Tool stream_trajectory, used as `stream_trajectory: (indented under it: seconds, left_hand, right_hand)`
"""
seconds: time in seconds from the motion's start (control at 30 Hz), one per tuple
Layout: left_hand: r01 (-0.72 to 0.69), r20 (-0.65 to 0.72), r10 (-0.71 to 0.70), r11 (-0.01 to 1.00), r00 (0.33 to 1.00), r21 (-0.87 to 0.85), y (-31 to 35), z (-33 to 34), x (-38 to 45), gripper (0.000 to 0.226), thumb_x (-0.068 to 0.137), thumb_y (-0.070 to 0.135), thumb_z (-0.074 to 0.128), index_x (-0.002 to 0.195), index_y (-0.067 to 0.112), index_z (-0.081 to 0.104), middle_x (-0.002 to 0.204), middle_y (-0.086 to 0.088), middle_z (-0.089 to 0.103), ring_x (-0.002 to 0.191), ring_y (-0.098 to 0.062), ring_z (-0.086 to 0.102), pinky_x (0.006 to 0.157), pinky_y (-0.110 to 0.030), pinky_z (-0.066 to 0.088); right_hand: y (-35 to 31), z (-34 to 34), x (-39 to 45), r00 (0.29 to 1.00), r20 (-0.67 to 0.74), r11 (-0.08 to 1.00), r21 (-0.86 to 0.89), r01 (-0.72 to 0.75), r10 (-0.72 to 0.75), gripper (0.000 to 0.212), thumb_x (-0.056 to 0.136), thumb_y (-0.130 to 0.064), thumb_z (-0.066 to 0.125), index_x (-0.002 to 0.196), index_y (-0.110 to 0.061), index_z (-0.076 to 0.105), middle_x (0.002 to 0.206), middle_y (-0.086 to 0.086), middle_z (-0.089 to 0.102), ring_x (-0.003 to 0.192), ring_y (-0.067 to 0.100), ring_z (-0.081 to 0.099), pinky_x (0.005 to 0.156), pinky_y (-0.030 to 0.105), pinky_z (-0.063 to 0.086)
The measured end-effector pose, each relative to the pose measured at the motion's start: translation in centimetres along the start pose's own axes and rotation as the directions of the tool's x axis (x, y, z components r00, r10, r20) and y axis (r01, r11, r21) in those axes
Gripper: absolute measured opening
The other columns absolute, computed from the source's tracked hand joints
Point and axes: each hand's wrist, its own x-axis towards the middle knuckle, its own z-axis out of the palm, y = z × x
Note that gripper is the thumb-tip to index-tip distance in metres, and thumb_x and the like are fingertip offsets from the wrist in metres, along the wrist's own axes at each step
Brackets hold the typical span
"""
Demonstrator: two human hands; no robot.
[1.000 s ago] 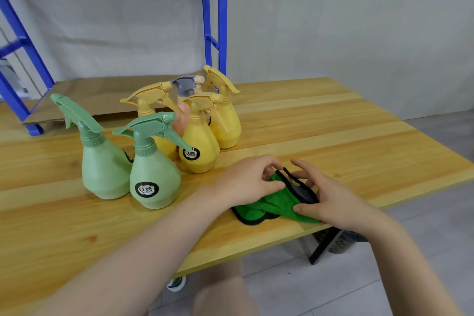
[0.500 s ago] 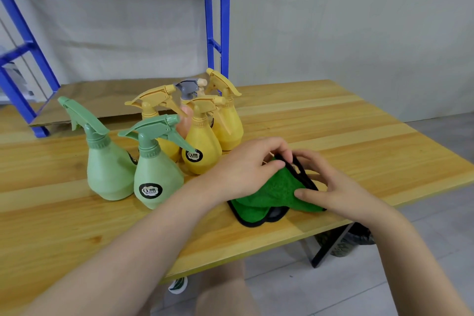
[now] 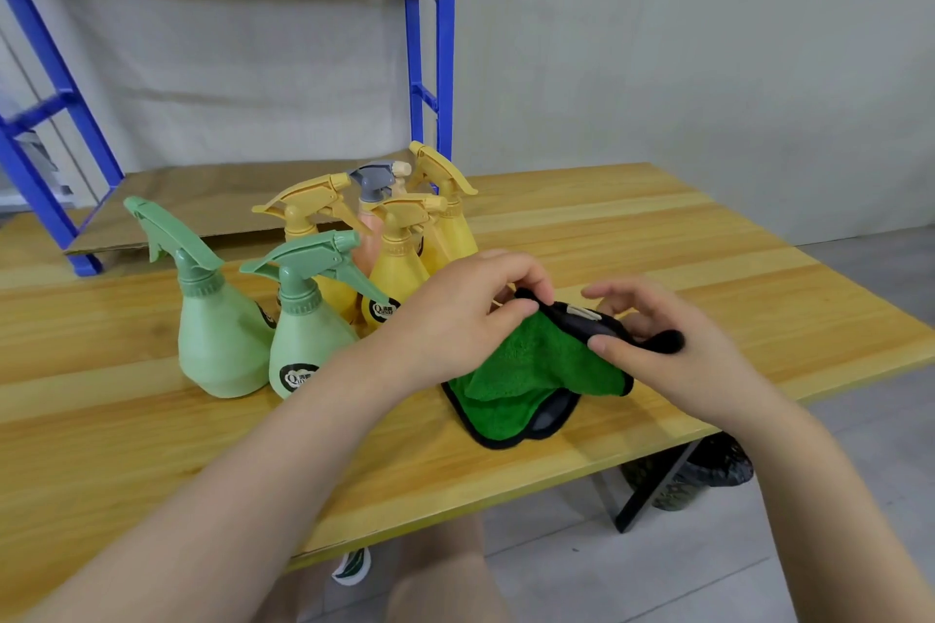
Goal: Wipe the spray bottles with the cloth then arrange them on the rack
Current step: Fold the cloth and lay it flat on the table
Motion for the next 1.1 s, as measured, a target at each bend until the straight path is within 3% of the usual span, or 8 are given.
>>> stream_trajectory:
  seconds: [0.1, 0.2, 0.33, 0.57, 0.73, 0.93, 1.03, 1.1]
  left_hand:
    - [0.021, -0.016, -0.021, 1.000, 1.000, -0.004, 0.0, 0.0, 0.1, 0.017, 0.093, 0.017, 0.059, 0.092, 0.034, 0.061, 0.094, 0.022, 0.053, 0.082, -0.001, 0.050, 0.069, -0.014, 0.040]
    - [0.029, -0.013, -0.029, 1.000, 1.000, 0.007, 0.0, 0.0, 0.0, 0.016, 0.094, 0.018, 0.058, 0.092, 0.034, 0.061, 0.095, 0.021, 0.053, 0.083, -0.002, 0.050, 0.070, -0.015, 0.041]
    - [0.039, -0.028, -0.039, 0.999, 0.999, 0.004, 0.0, -0.1, 0.1, 0.016, 0.094, 0.018, 0.058, 0.092, 0.034, 0.061, 0.096, 0.022, 0.053, 0.084, -0.001, 0.051, 0.071, -0.013, 0.040]
    - [0.029, -0.042, -0.027, 0.999, 0.999, 0.036, -0.2, 0.0, 0.2, 0.015, 0.094, 0.017, 0.058, 0.093, 0.032, 0.061, 0.097, 0.019, 0.055, 0.083, -0.002, 0.052, 0.073, -0.016, 0.042]
    - [-0.002, -0.066, 0.007, 0.997, 0.998, 0.074, -0.3, 0.0, 0.2, 0.016, 0.094, 0.016, 0.058, 0.092, 0.033, 0.059, 0.093, 0.017, 0.057, 0.083, -0.003, 0.054, 0.074, -0.020, 0.044]
    - [-0.029, -0.025, 0.035, 0.980, 0.999, 0.199, -0.2, -0.3, 0.0, 0.010, 0.097, 0.018, 0.053, 0.102, 0.025, 0.057, 0.082, 0.019, 0.055, 0.077, -0.002, 0.054, 0.068, -0.014, 0.039]
    - [-0.041, 0.023, 0.035, 0.959, 0.999, 0.281, 0.1, -0.4, -0.2, 0.008, 0.100, 0.019, 0.048, 0.105, 0.024, 0.051, 0.074, 0.018, 0.046, 0.070, -0.001, 0.048, 0.061, -0.020, 0.034]
    - [-0.046, 0.034, 0.038, 0.946, 0.999, 0.321, 0.3, -0.5, -0.1, 0.008, 0.100, 0.020, 0.046, 0.106, 0.024, 0.049, 0.076, 0.017, 0.046, 0.071, -0.005, 0.048, 0.062, -0.022, 0.029]
  right_hand:
    - [-0.8, 0.3, -0.4, 0.999, -0.029, 0.998, 0.053, 0.038, -0.037, 0.041, 0.091, 0.002, 0.062, 0.098, -0.036, 0.048, 0.113, -0.010, 0.063, 0.084, 0.026, 0.066, 0.071, 0.041, 0.057]
    - [-0.8, 0.2, -0.6, 0.997, -0.039, 0.991, -0.119, 0.061, -0.066, 0.031, 0.093, -0.002, 0.060, 0.090, -0.033, 0.058, 0.111, -0.018, 0.066, 0.087, 0.016, 0.066, 0.078, 0.035, 0.055]
    - [-0.6, 0.0, -0.8, 1.000, 0.008, 0.966, -0.256, 0.028, -0.027, 0.026, 0.087, -0.023, 0.070, 0.102, -0.043, 0.064, 0.103, -0.028, 0.064, 0.092, 0.004, 0.064, 0.080, 0.022, 0.052]
    - [-0.5, -0.4, -0.8, 0.993, 0.099, 0.859, -0.502, 0.106, -0.065, 0.017, 0.083, -0.032, 0.072, 0.090, -0.039, 0.058, 0.093, -0.021, 0.061, 0.090, 0.003, 0.059, 0.079, 0.029, 0.050]
    - [-1.2, -0.6, -1.0, 0.999, 0.010, 0.877, -0.479, 0.047, -0.048, 0.011, 0.085, -0.032, 0.070, 0.080, -0.035, 0.060, 0.078, -0.020, 0.065, 0.086, 0.000, 0.060, 0.070, 0.017, 0.047]
    - [-1.5, -0.5, -1.1, 0.999, -0.032, 0.889, -0.459, -0.009, -0.007, 0.012, 0.089, -0.042, 0.060, 0.080, -0.036, 0.053, 0.071, -0.017, 0.065, 0.064, 0.007, 0.059, 0.058, 0.026, 0.047]
    - [-1.5, -0.4, -0.9, 1.000, -0.014, 0.862, -0.506, 0.001, -0.009, 0.014, 0.091, -0.046, 0.053, 0.084, -0.036, 0.047, 0.069, -0.019, 0.064, 0.050, 0.011, 0.050, 0.049, 0.030, 0.041]
    - [-1.4, -0.4, -0.8, 0.999, -0.025, 0.849, -0.528, 0.012, -0.030, 0.013, 0.091, -0.047, 0.051, 0.087, -0.035, 0.048, 0.067, -0.016, 0.065, 0.052, 0.009, 0.052, 0.051, 0.029, 0.043]
